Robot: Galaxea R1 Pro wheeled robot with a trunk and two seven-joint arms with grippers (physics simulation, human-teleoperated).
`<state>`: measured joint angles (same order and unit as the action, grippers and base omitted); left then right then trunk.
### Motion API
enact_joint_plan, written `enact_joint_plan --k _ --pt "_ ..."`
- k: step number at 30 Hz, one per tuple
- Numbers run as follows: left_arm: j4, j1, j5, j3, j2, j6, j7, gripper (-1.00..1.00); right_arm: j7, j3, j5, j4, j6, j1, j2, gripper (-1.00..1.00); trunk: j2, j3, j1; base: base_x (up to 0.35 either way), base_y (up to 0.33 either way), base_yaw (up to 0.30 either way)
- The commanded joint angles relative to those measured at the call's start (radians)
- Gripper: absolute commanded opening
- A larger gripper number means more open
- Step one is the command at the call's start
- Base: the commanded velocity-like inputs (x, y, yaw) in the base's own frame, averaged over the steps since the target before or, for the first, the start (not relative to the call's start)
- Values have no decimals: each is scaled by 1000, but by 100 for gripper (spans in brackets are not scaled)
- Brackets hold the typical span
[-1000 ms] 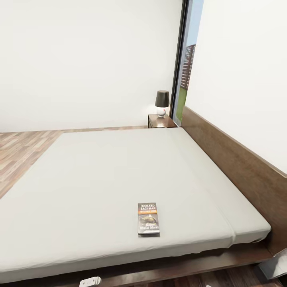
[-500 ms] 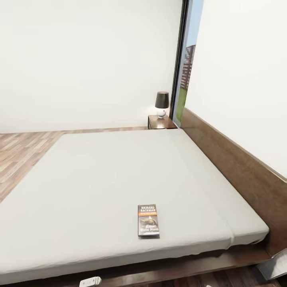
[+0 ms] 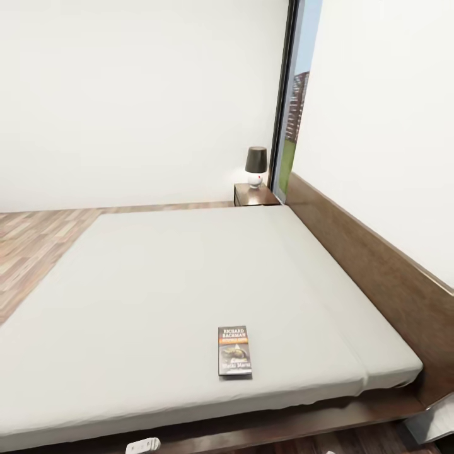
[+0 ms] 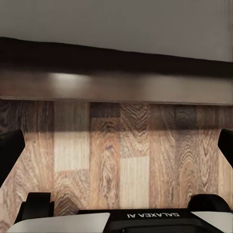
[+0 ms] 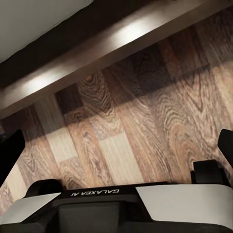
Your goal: In the bedroom, move the book from the bed onto either nightstand, and place the two sandals side by side next to the bed.
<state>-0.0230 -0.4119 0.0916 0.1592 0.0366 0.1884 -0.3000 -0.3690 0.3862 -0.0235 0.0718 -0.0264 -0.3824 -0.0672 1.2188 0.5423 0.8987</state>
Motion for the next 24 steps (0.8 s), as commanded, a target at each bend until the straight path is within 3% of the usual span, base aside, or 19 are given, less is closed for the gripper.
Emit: enact_joint_plan --k 1,24 --pt "2 -1 10 2 0 0 -7 100 -4 5 -3 -1 -3 0 0 100 -7 -2 -4 0 0 0" --pt "2 -1 10 2 0 0 -7 100 -4 5 -3 -1 -3 -1 0 100 -168 -74 -92 0 0 0"
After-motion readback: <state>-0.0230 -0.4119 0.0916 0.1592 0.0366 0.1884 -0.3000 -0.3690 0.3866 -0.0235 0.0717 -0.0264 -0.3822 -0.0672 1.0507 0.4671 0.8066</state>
